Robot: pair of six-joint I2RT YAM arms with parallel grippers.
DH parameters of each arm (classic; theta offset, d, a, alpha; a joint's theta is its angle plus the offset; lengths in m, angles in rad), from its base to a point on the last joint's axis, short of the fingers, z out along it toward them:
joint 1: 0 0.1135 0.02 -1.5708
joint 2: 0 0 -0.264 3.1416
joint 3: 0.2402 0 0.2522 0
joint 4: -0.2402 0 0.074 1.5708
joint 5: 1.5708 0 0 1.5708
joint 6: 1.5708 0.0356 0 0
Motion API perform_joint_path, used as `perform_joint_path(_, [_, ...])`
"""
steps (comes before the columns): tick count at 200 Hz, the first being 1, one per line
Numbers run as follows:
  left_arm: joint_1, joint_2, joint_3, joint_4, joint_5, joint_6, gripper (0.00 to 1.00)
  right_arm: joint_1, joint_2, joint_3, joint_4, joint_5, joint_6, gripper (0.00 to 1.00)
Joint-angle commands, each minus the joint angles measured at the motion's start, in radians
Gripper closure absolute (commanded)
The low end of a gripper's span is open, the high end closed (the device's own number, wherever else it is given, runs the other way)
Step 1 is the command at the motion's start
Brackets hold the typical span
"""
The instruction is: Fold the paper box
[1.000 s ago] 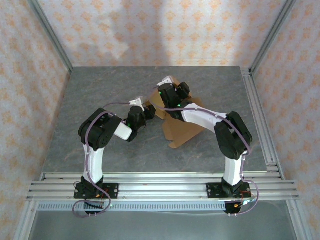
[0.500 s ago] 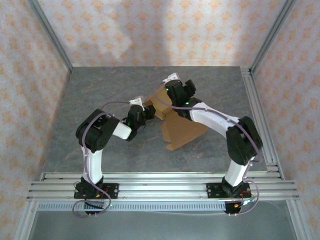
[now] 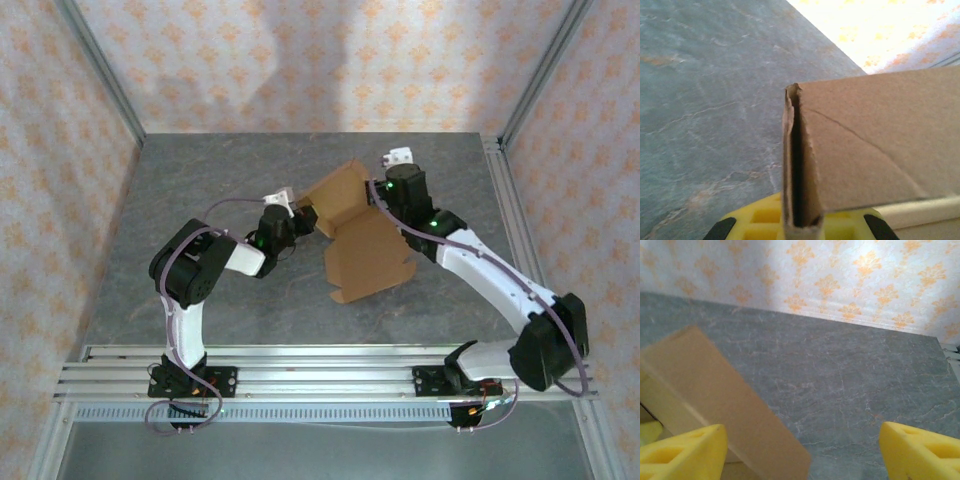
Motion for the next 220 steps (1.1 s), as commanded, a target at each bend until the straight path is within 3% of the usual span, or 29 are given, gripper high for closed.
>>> perform_joint_path(1, [0.016,0.022,0.018,-0.023,-0.010,-0.061,1.00,-0.012,-0.076,-0.021,0.016,-0.050,0.096,0.21])
perform_joint_path(35, [0.021,0.030,0.034,-0.021,-0.014,-0.086,1.00,-0.021,-0.108,-0.030,0.037,-0.105,0.116,0.21])
perform_joint_path(78, [0.025,-0.001,0.038,-0.029,-0.030,-0.111,1.00,-0.047,-0.177,-0.070,0.074,-0.074,0.183,0.21])
perform_joint_path(104, [0.025,-0.024,0.036,-0.038,-0.046,-0.124,1.00,-0.097,-0.204,-0.100,0.093,-0.137,0.251,0.21])
perform_joint_path(161, [0.025,-0.122,0.008,-0.069,-0.161,-0.294,1.00,-0.141,-0.284,-0.161,0.092,-0.127,0.327,0.22])
perform_joint_path(220, [0.026,-0.173,0.013,-0.206,-0.267,-0.406,1.00,-0.141,-0.433,-0.343,0.309,-0.332,0.303,0.20])
